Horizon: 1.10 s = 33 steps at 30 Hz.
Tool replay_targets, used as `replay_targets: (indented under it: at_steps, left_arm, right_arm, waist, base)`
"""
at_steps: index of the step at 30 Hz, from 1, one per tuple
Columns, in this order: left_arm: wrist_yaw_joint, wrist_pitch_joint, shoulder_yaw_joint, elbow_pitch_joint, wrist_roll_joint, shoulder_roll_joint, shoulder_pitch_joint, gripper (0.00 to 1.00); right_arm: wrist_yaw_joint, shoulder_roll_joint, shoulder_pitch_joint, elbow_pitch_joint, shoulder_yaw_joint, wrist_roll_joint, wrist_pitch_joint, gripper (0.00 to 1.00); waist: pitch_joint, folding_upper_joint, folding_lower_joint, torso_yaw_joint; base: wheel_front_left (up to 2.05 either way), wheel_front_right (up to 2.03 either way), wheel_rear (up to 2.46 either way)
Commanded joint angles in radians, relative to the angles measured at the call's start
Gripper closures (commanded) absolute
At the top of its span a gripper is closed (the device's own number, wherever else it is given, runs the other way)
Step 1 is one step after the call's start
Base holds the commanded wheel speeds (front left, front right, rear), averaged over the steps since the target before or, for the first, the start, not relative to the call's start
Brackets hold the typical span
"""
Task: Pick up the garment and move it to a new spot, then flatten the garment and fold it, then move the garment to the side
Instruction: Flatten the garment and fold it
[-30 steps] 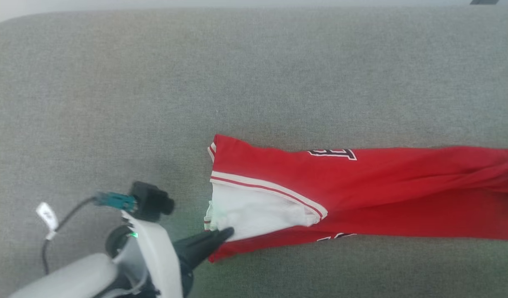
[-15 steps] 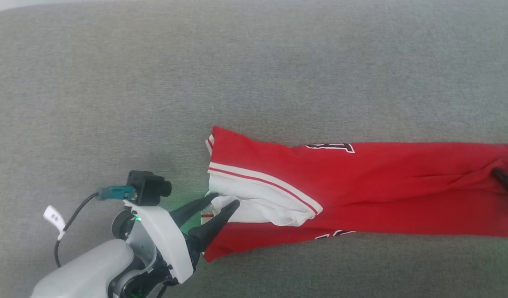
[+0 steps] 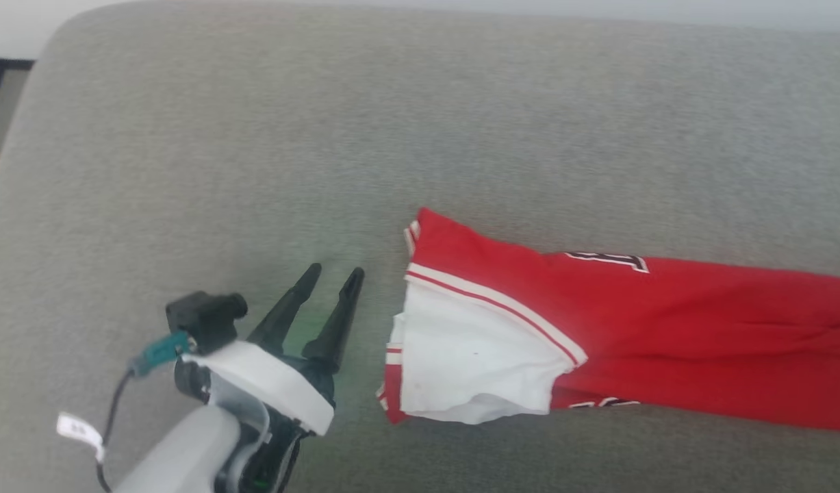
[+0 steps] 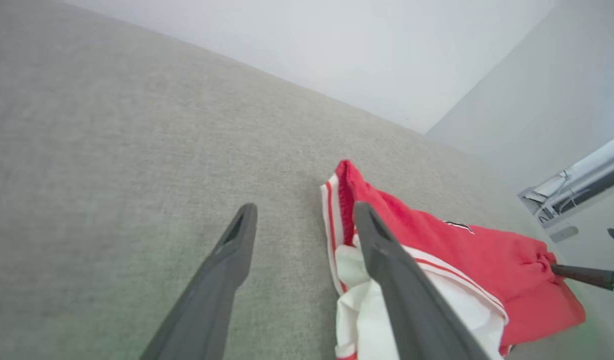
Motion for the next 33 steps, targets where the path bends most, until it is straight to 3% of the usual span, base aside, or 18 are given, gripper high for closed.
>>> replay_targets:
  at_steps: [1,6,7,8,9,10,11,12,20,27,33]
  left_arm:
    - [-0.004,-0.004,0.020,0.007,0.026,-0.009,0.026,0.00]
    - [-0.021,-0.004,0.236,0.022,0.315,-0.138,0.114,0.00]
    - [-0.012,-0.004,0.275,0.019,0.375,-0.161,0.128,0.00]
    - [0.015,-0.004,0.321,0.026,0.518,-0.190,0.150,0.00]
    - [0.011,-0.004,0.346,0.017,0.552,-0.219,0.159,0.00]
    - [0.012,-0.004,0.367,0.013,0.605,-0.237,0.166,0.00]
    - [0.015,-0.004,0.384,0.008,0.653,-0.241,0.174,0.00]
    - [0.011,-0.004,0.404,-0.001,0.687,-0.255,0.183,0.00]
    - [-0.039,-0.005,0.543,-0.053,0.851,-0.321,0.239,0.00]
    - [-0.082,-0.005,0.629,-0.099,0.902,-0.353,0.275,0.00]
    - [-0.092,-0.005,0.657,-0.126,0.939,-0.362,0.272,0.00]
  right_arm:
    - [0.001,0.034,0.028,-0.001,0.026,0.001,0.024,0.00]
    - [0.000,0.060,0.030,0.013,0.047,0.002,0.071,0.00]
    - [0.000,0.068,0.028,0.015,0.050,0.002,0.077,0.00]
    - [0.001,0.084,0.022,0.002,0.057,-0.005,0.087,0.00]
    - [0.002,0.089,0.020,-0.004,0.058,-0.007,0.091,0.45]
    - [0.003,0.092,0.018,-0.005,0.058,-0.009,0.092,0.65]
    - [0.003,0.095,0.016,-0.006,0.059,-0.011,0.092,0.93]
    - [0.003,0.098,0.012,-0.007,0.060,-0.014,0.093,1.00]
    - [0.000,0.091,-0.028,0.049,0.025,-0.014,0.055,1.00]
    - [-0.001,0.041,-0.087,0.146,-0.037,-0.015,-0.007,1.00]
    - [0.000,-0.002,-0.106,0.254,-0.077,0.003,-0.048,1.00]
  waist:
    - [0.001,-0.0001,0.0000,0.019]
    - [0.005,-0.0001,0.0000,0.042]
    - [0.006,-0.0001,0.0000,0.044]
    - [0.007,-0.0001,0.0000,0.045]
    - [0.008,-0.0001,0.0000,0.046]
    - [0.007,-0.0001,0.0000,0.045]
    - [0.007,-0.0001,0.0000,0.044]
    - [0.007,-0.0001,0.0000,0.042]
    - [-0.005,-0.0001,0.0000,-0.013]
    - [0.006,-0.0001,0.0000,-0.085]
    - [0.023,-0.0001,0.0000,-0.112]
  base:
    - [0.00,0.00,0.00]
    - [0.00,0.00,0.00]
    - [0.00,0.00,0.00]
    - [0.00,0.00,0.00]
    - [0.00,0.00,0.00]
    - [0.00,0.00,0.00]
    - [0.00,0.00,0.00]
    - [0.00,0.00,0.00]
    - [0.00,0.00,0.00]
    - [0.00,0.00,0.00]
    - [0.00,0.00,0.00]
